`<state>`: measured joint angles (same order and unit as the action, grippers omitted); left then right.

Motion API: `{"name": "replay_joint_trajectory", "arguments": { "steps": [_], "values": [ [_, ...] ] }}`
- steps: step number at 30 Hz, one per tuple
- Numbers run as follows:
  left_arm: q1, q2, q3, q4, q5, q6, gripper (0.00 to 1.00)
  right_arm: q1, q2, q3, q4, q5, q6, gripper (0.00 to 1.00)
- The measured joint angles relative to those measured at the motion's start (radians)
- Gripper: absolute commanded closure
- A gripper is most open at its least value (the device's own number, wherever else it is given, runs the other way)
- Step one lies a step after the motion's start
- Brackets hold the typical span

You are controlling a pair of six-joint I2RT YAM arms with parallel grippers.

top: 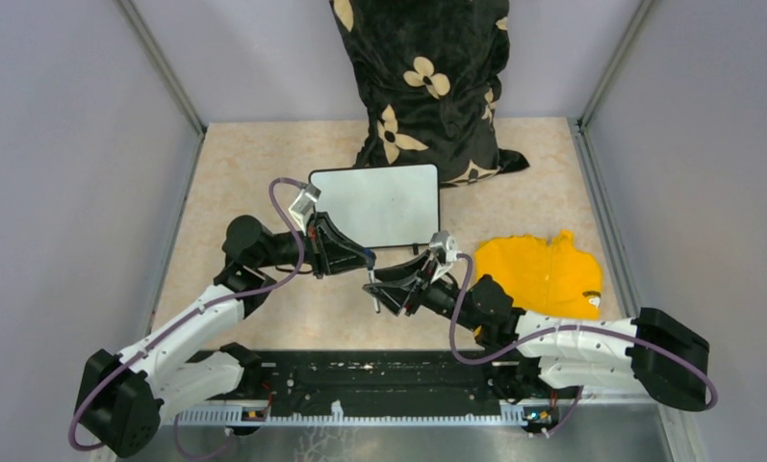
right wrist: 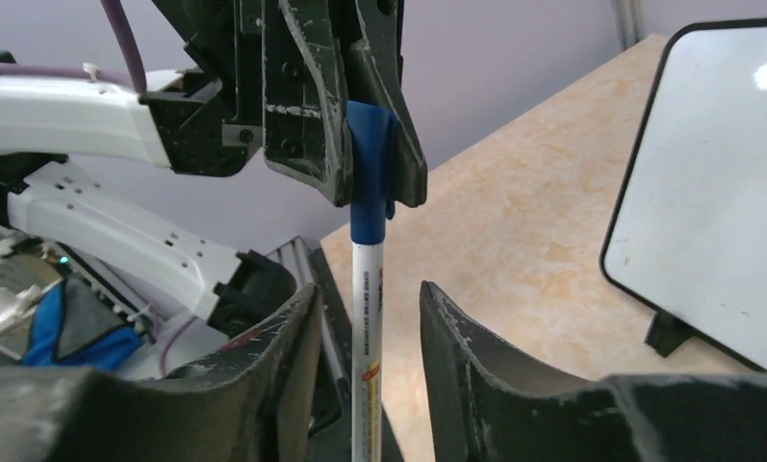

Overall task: Write a sentence on the whiteboard
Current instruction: Open the whiteboard marker at the center of the board.

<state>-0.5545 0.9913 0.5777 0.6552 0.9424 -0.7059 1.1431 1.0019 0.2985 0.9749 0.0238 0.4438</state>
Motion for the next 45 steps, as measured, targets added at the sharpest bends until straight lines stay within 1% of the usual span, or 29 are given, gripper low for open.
{"name": "replay_joint_trajectory", "arguments": {
  "steps": [2,3,6,9,12,15,20,21,24,30,33,40,45],
  "values": [
    [-0.005,-0.006,0.000,-0.005,0.001,0.000,1.00,0.000,-0.006,0.031,-0.053,-0.018,0.011,0.47],
    [-0.006,-0.009,0.000,-0.004,0.001,0.000,1.00,0.000,-0.010,0.045,-0.076,-0.030,0.014,0.46],
    [-0.006,-0.016,0.000,0.001,0.005,-0.002,1.00,-0.005,-0.017,0.061,-0.110,-0.066,0.033,0.46],
    [-0.006,-0.019,0.000,0.013,0.014,-0.010,1.00,-0.027,-0.015,0.061,-0.116,-0.115,0.074,0.48],
    [-0.006,-0.024,0.000,0.025,0.027,-0.023,1.00,-0.070,-0.002,0.060,-0.083,-0.164,0.126,0.50],
    [-0.006,-0.028,0.000,0.041,0.039,-0.032,1.00,-0.116,0.027,0.055,-0.013,-0.220,0.185,0.51],
    [-0.007,-0.030,0.000,0.053,0.052,-0.042,1.00,-0.126,0.073,0.055,0.052,-0.289,0.234,0.54],
    [-0.007,-0.030,0.000,0.055,0.053,-0.042,1.00,-0.126,0.082,0.055,0.061,-0.300,0.241,0.56],
    [-0.007,-0.032,0.000,0.057,0.055,-0.043,1.00,-0.126,0.099,0.055,0.081,-0.321,0.254,0.69],
    [-0.007,-0.034,0.000,0.054,0.051,-0.040,1.00,-0.126,0.116,0.055,0.101,-0.342,0.264,0.91],
    [-0.007,-0.049,0.000,0.018,0.033,-0.033,1.00,-0.126,0.117,0.056,0.102,-0.356,0.247,1.00],
    [-0.013,-0.102,-0.010,-0.046,-0.032,0.009,1.00,-0.125,0.117,0.061,0.094,-0.361,0.204,1.00],
    [-0.018,-0.138,-0.045,-0.048,-0.079,0.025,1.00,-0.110,0.108,0.059,0.063,-0.335,0.173,1.00]
  ]
}}
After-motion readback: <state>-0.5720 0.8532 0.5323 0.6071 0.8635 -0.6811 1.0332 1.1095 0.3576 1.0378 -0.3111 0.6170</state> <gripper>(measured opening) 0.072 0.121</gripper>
